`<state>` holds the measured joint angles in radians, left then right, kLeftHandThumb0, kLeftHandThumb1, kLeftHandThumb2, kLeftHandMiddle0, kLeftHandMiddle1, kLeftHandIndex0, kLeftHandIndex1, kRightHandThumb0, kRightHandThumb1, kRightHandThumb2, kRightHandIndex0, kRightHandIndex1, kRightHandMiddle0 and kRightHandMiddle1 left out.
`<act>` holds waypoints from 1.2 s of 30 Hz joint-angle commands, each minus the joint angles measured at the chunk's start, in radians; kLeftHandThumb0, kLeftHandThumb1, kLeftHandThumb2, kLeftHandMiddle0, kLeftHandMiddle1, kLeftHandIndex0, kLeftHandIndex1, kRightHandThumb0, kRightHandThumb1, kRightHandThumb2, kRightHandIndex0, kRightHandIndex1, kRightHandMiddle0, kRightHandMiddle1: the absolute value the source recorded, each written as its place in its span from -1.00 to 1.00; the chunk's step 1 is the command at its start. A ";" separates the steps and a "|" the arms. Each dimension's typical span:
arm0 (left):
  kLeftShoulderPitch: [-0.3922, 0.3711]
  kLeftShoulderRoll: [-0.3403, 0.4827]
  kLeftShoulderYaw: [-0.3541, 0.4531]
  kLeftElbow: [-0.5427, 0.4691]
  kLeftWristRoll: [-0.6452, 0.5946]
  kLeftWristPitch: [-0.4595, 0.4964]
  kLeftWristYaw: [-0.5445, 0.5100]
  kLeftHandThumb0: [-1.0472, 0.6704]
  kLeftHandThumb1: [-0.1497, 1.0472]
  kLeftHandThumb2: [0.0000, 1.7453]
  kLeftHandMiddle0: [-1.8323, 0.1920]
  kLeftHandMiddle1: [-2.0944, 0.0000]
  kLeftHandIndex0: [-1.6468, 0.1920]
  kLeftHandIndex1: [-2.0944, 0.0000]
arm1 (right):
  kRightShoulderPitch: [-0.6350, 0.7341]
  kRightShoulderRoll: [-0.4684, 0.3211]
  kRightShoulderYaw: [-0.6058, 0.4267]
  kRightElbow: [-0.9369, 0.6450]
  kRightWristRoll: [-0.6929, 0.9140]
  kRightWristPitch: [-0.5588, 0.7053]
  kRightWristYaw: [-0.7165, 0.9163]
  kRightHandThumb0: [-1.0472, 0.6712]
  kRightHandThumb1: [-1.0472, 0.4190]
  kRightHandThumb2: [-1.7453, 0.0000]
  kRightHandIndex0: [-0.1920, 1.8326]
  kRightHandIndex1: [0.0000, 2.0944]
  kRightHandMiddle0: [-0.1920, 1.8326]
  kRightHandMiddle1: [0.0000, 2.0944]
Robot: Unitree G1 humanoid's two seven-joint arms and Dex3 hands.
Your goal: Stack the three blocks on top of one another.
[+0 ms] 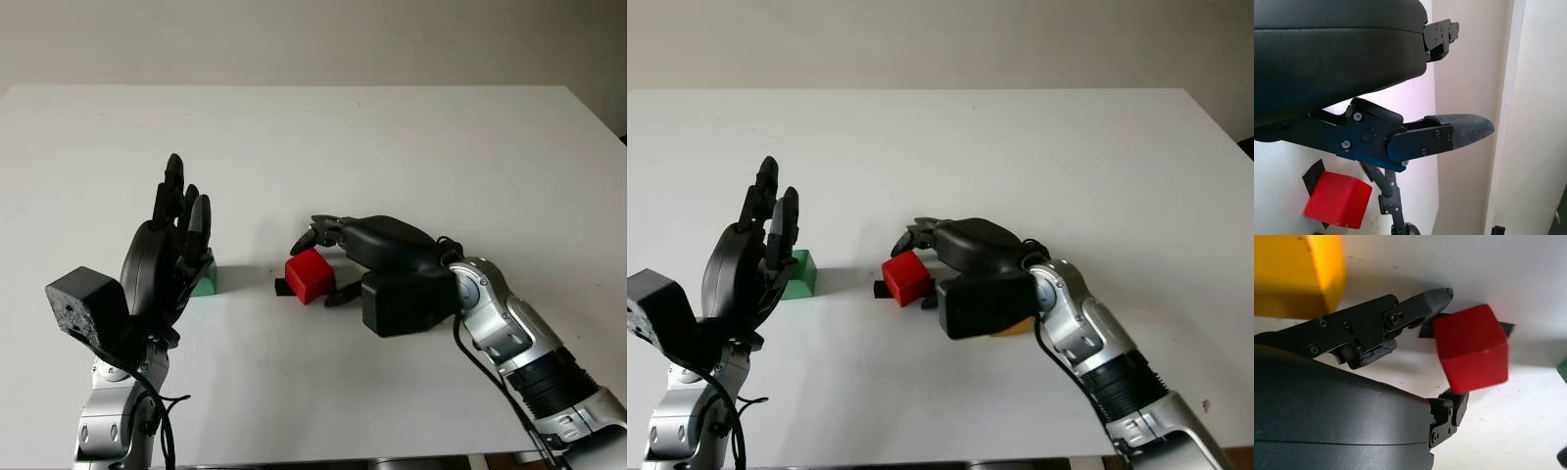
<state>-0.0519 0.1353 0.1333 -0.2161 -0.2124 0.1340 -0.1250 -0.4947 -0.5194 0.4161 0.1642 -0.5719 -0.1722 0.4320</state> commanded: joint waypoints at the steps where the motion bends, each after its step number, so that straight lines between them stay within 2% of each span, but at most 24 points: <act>1: 0.003 0.000 0.002 -0.022 0.005 0.004 0.004 -0.61 1.00 -0.37 0.97 0.95 0.98 0.94 | -0.021 -0.021 -0.015 0.004 -0.003 -0.011 0.015 -0.46 -0.82 0.94 -0.94 -1.00 -0.79 -0.89; 5: 0.003 0.005 0.001 -0.015 0.005 -0.005 -0.005 -0.62 1.00 -0.36 0.98 0.95 1.00 0.95 | -0.027 -0.044 -0.057 -0.032 0.021 0.022 0.066 -0.56 -0.84 0.93 -1.00 -1.00 -0.88 -0.95; 10: 0.000 0.005 0.006 -0.012 0.001 -0.006 -0.009 -0.61 1.00 -0.36 0.98 0.95 0.99 0.96 | -0.021 -0.067 -0.152 -0.129 0.099 0.084 0.122 -0.60 -0.83 0.94 -1.00 -1.00 -0.90 -0.96; 14: -0.006 0.009 0.012 -0.008 -0.007 0.000 -0.015 -0.62 1.00 -0.37 0.98 0.95 0.99 0.96 | -0.022 -0.075 -0.241 -0.269 0.162 0.212 0.169 -0.59 -0.79 0.95 -1.00 -1.00 -0.89 -0.95; 22: -0.022 0.016 0.015 -0.002 -0.011 0.010 -0.024 -0.63 1.00 -0.39 0.98 0.95 0.98 0.95 | -0.055 -0.075 -0.404 -0.512 0.306 0.523 0.218 -0.60 -0.84 0.93 -1.00 -1.00 -0.83 -0.92; 26: -0.028 0.026 0.017 -0.001 -0.012 0.018 -0.033 -0.63 1.00 -0.39 0.98 0.95 0.99 0.96 | -0.003 -0.104 -0.478 -0.575 0.371 0.547 0.220 -0.65 -0.87 0.93 -0.96 -0.97 -0.76 -0.89; 29: -0.034 0.033 0.020 0.000 -0.010 0.024 -0.037 -0.63 1.00 -0.38 0.99 0.95 1.00 0.96 | 0.072 -0.158 -0.516 -0.635 0.405 0.561 0.259 -0.59 -0.80 0.96 -0.92 -0.95 -0.68 -0.86; 33: -0.041 0.035 0.024 0.004 -0.014 0.026 -0.042 -0.63 1.00 -0.37 0.99 0.95 1.00 0.96 | 0.191 -0.250 -0.531 -0.707 0.395 0.522 0.309 -0.57 -0.75 0.96 -0.90 -0.94 -0.63 -0.86; 36: -0.045 0.037 0.025 0.010 -0.013 0.021 -0.046 -0.63 1.00 -0.37 0.99 0.95 1.00 0.96 | 0.276 -0.288 -0.538 -0.747 0.373 0.472 0.309 -0.53 -0.71 0.96 -0.89 -0.94 -0.61 -0.88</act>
<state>-0.0823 0.1643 0.1553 -0.2064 -0.2233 0.1598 -0.1654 -0.2442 -0.7853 -0.1092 -0.5579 -0.1939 0.3227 0.7419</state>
